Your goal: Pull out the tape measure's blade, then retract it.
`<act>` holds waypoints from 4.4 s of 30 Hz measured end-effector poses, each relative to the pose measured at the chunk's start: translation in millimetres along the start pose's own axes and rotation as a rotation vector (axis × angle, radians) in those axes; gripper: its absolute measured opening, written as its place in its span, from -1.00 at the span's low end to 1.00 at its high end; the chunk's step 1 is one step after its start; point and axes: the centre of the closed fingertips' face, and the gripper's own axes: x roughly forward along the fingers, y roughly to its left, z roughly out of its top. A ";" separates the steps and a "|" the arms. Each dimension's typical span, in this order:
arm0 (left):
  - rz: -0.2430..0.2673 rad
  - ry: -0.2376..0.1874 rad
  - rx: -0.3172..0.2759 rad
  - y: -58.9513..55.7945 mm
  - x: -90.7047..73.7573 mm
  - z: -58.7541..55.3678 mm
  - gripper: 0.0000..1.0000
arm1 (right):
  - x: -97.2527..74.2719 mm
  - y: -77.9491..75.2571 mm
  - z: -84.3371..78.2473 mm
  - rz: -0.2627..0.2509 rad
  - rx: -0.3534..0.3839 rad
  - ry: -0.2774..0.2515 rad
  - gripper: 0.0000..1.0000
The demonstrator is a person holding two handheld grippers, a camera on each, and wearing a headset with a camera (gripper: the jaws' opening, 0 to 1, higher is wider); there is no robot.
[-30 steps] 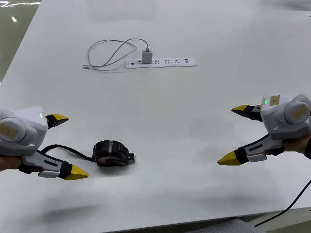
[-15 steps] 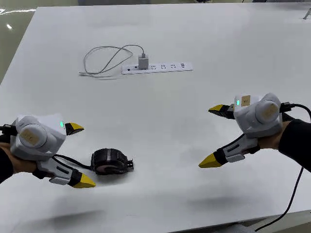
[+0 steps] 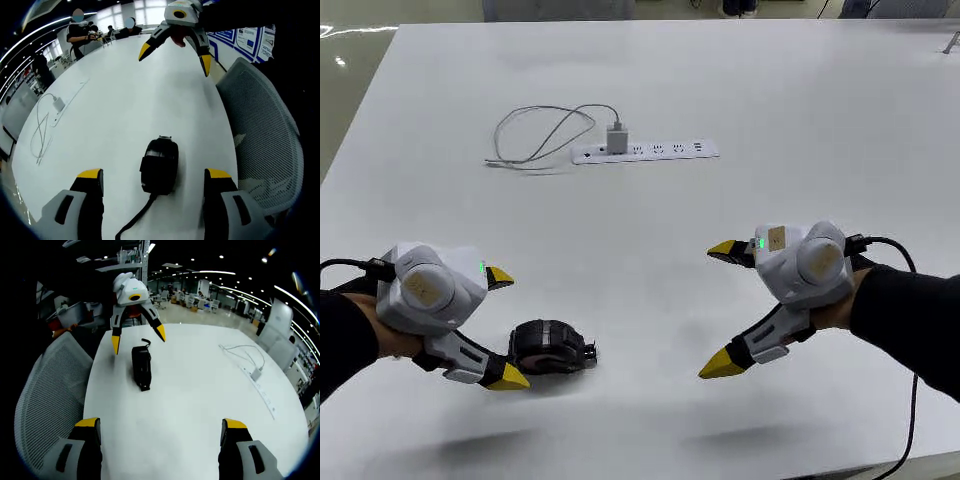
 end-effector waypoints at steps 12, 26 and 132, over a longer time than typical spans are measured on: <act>0.007 0.046 0.000 1.9 15.2 -1.4 0.38 | 17.0 0.1 14.2 0.012 -0.024 -0.015 0.98; -0.038 0.062 0.017 -9.5 26.2 -2.4 0.29 | 30.5 0.2 21.0 0.036 -0.026 -0.025 0.98; -0.018 0.072 0.074 -6.4 38.9 -5.5 -0.39 | 151.3 37.1 21.7 0.171 -0.130 0.119 -0.77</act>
